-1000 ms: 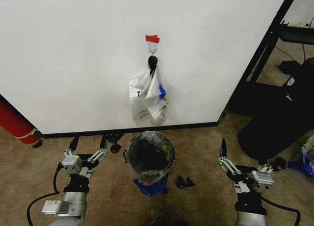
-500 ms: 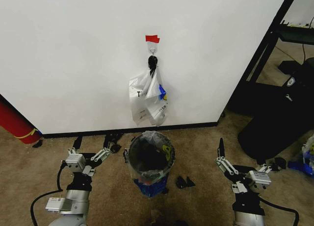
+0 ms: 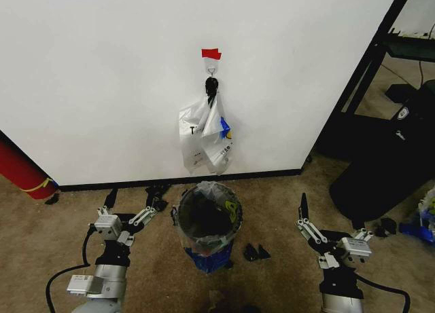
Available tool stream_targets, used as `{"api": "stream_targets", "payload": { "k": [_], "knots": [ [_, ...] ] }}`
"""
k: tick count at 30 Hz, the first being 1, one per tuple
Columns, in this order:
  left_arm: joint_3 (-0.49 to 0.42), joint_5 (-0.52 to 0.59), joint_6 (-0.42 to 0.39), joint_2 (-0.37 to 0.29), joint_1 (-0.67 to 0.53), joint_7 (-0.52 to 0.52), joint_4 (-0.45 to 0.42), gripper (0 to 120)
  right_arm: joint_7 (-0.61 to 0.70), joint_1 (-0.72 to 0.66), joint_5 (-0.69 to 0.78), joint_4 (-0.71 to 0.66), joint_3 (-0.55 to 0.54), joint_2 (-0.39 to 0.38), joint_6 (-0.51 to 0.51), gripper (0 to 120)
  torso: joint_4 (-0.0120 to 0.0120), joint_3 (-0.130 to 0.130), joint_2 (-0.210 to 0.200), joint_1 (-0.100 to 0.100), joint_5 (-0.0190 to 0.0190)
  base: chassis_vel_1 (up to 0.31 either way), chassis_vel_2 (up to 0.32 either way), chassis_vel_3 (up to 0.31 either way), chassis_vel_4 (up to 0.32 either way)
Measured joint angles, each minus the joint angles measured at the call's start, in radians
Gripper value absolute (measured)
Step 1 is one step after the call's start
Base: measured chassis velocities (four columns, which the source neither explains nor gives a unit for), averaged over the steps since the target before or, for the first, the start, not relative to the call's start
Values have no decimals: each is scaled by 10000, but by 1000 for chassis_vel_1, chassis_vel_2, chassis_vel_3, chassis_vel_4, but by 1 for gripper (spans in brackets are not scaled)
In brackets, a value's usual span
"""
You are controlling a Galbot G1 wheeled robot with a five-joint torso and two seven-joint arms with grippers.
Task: Pick up the garbage bag from the wall and place it over the trash bin.
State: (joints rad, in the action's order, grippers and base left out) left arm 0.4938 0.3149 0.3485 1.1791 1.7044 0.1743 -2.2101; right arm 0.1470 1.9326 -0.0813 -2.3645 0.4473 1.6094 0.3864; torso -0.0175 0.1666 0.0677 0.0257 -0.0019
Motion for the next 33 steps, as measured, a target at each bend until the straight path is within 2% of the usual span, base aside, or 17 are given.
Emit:
{"api": "stream_targets", "payload": {
  "k": [11, 19, 33],
  "knots": [
    [-47, -41, 59, 110, 77, 89, 2, 100, 0, -258, -190, 344, -56, -8, -95, 100, 0, 0, 0, 0, 0, 0, 0, 0, 0],
    [72, -143, 122, 106, 163, 51, 28, 100, -26, -403, 134, -163, -118, -14, -529, 100, -1, 0, 0, 0, -1, 0, 0, 0, 0],
    [-5, -672, 176, 430, 179, 15, -118, 100, -86, -811, 642, 141, -229, -513, -1050, 100, 0, 0, 0, 0, 0, 0, 0, 0, 0]
  ]
}}
